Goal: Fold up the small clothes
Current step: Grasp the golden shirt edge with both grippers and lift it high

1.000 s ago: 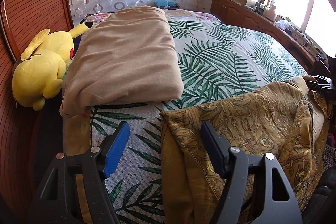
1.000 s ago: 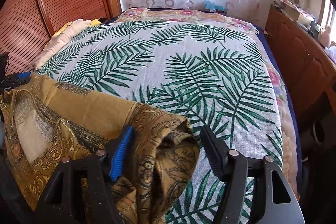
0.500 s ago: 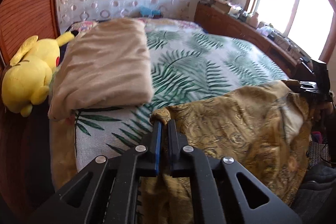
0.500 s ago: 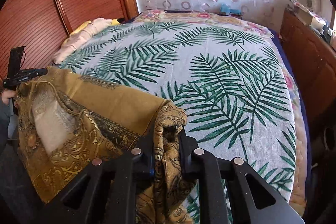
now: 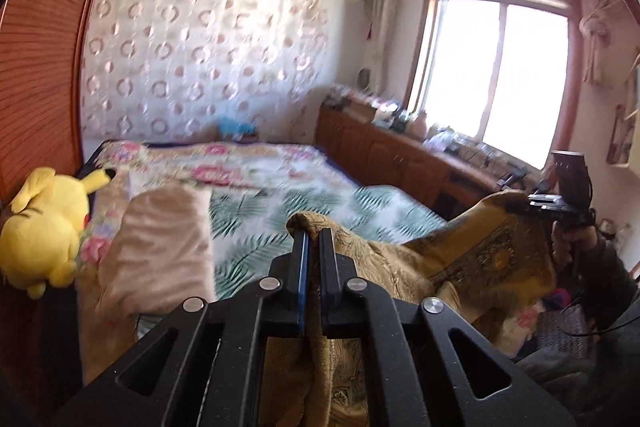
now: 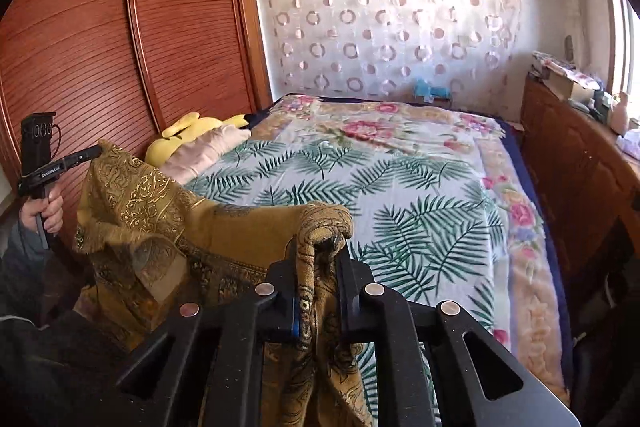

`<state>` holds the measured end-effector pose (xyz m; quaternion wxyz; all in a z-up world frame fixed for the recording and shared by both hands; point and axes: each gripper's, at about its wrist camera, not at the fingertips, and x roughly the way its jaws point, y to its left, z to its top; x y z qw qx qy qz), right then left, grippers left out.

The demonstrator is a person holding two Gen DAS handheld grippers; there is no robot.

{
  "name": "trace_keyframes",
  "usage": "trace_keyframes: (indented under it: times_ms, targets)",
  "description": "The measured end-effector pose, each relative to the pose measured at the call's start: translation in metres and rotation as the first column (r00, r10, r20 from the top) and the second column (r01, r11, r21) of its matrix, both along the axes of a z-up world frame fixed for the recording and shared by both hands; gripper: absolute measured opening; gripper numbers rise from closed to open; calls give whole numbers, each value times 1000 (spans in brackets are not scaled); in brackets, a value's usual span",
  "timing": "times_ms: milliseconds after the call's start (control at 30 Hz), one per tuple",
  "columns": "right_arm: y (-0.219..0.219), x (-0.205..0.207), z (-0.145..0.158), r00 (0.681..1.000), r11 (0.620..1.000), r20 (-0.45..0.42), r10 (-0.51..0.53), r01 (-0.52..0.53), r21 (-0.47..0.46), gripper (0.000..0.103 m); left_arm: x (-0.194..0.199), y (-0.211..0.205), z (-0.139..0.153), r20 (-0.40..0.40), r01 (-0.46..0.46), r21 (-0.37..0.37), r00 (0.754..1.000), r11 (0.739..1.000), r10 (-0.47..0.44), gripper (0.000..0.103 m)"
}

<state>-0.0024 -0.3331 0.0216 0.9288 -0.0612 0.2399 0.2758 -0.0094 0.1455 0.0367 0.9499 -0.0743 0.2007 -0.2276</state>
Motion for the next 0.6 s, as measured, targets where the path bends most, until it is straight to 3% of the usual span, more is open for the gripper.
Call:
trace_keyframes:
  times_ms: [167,367,600]
  targets:
    - [0,-41,58,994,997,98,40,-33,-76,12,-11,-3,64,113,30,-9,993,999,-29,5]
    - [-2,-83,139,965,993,253,64,-36,-115,12,-19,-20,155,245,-15,94,969,995,-9,5]
    - [-4,-108,196,920,991,390,41,12,-132,11,-34,-17,213,362,-91,129,931,987,38,5]
